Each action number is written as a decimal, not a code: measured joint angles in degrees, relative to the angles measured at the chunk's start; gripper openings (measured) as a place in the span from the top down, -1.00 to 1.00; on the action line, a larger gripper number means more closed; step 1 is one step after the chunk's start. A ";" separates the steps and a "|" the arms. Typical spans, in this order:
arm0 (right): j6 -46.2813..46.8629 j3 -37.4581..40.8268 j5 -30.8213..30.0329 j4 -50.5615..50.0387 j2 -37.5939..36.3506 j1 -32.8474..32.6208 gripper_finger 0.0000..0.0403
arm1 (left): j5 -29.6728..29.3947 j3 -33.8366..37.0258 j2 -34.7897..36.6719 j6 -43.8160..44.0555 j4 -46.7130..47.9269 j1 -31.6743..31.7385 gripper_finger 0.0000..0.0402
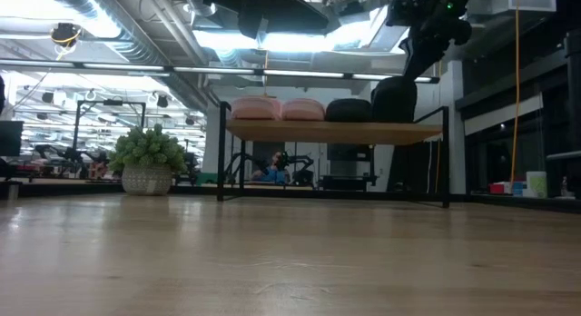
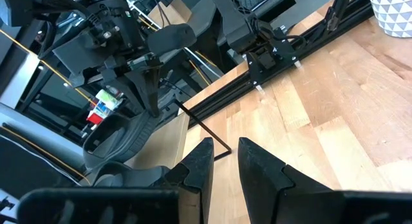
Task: Pick and place slides into the shelf
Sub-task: Adjust the black slippers on the shelf
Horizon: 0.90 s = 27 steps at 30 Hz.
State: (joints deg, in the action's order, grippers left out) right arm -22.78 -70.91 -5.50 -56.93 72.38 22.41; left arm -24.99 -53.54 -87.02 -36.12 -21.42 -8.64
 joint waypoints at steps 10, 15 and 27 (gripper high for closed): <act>-0.07 -0.02 0.23 -1.45 0.00 -0.02 0.92 | 0.00 0.00 0.01 0.00 0.00 0.00 0.68; 0.32 -0.04 0.35 -3.72 0.00 -0.02 0.89 | 0.00 0.00 0.00 -0.01 0.00 0.00 0.68; 4.45 -0.04 -0.16 -3.81 0.00 -0.05 0.69 | 0.00 0.00 0.02 -0.01 0.01 0.00 0.68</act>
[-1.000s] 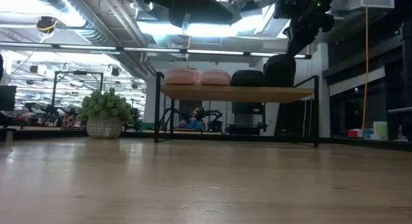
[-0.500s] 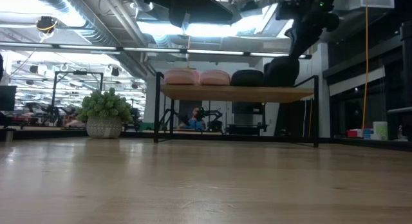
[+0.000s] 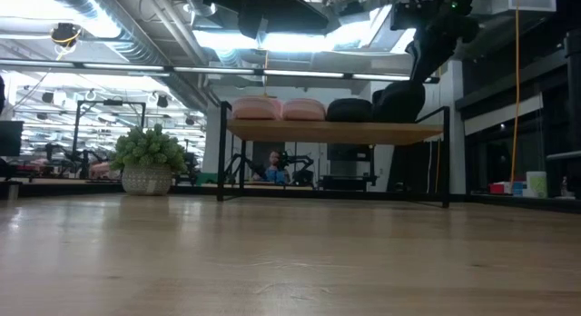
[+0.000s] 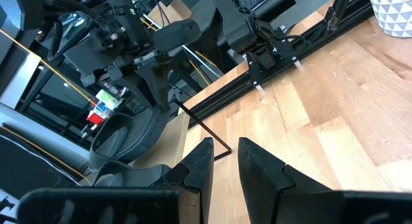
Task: Pick and place slides into the shelf
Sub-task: Adjust the black slippers on the shelf
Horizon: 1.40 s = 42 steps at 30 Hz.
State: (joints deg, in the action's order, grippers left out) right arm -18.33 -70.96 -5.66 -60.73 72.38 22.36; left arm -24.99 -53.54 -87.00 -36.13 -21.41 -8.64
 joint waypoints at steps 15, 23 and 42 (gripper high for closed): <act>1.05 0.00 -2.07 -1.29 5.76 -0.01 0.67 | 0.02 0.00 -0.01 0.03 0.00 0.00 0.68; 0.16 0.00 -2.44 -1.23 6.91 0.03 0.35 | 0.00 0.00 0.00 0.01 -0.02 0.00 0.68; 2.90 -8.34 -2.39 -1.75 6.71 0.03 -0.15 | 0.00 0.00 0.00 0.01 -0.02 0.00 0.68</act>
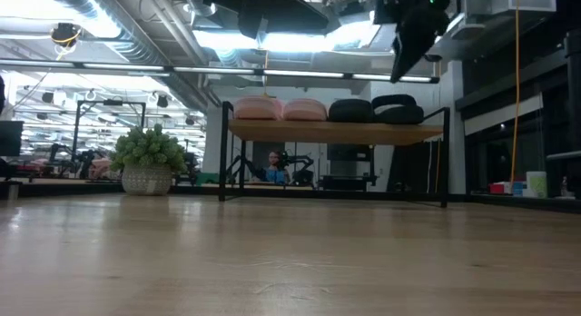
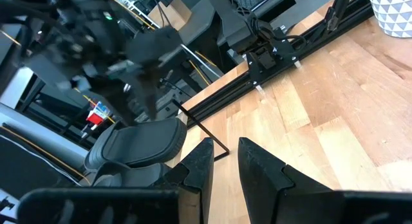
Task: Pick and place slides into the shelf
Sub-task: Adjust the black slippers on the shelf
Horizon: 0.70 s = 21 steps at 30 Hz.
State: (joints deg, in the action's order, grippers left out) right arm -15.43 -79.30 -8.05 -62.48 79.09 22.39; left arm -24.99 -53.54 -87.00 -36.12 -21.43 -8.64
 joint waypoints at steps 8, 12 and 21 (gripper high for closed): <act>-0.02 -4.54 -5.87 0.23 -0.07 1.25 0.45 | 0.00 0.00 -0.01 0.04 0.00 -0.02 0.68; 0.00 -4.63 -7.59 0.22 0.17 3.80 0.92 | 0.00 0.00 0.00 0.04 0.00 -0.02 0.68; 3.18 -4.64 -17.37 -0.01 2.18 11.52 0.97 | 0.02 0.00 -0.01 1.50 0.00 -0.02 0.68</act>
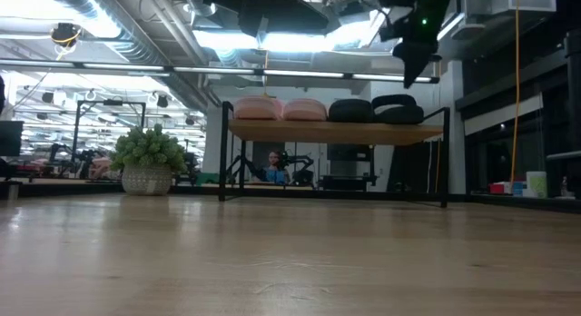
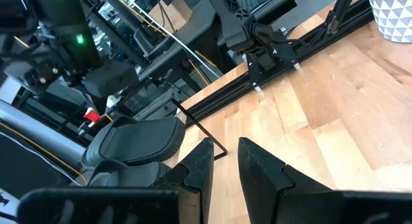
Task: Pick and place slides into the shelf
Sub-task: Adjust the black slippers on the shelf
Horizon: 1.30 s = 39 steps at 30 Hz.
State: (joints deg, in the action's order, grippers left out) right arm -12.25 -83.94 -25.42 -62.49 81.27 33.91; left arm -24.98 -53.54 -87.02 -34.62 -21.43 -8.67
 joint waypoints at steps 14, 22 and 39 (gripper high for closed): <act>-0.33 -0.07 9.21 0.40 5.25 8.09 0.99 | -0.01 0.00 0.00 0.00 0.00 0.00 0.68; -3.44 -0.13 9.88 1.78 6.72 8.29 0.99 | 0.00 0.00 0.00 -0.02 0.02 0.00 0.68; -6.46 0.04 13.66 5.55 6.83 8.31 1.00 | 0.00 0.00 0.00 -0.02 0.00 0.02 0.68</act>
State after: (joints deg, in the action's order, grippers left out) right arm -18.71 -83.90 -11.77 -56.94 88.09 42.22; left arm -24.98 -53.54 -87.02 -34.64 -21.43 -8.64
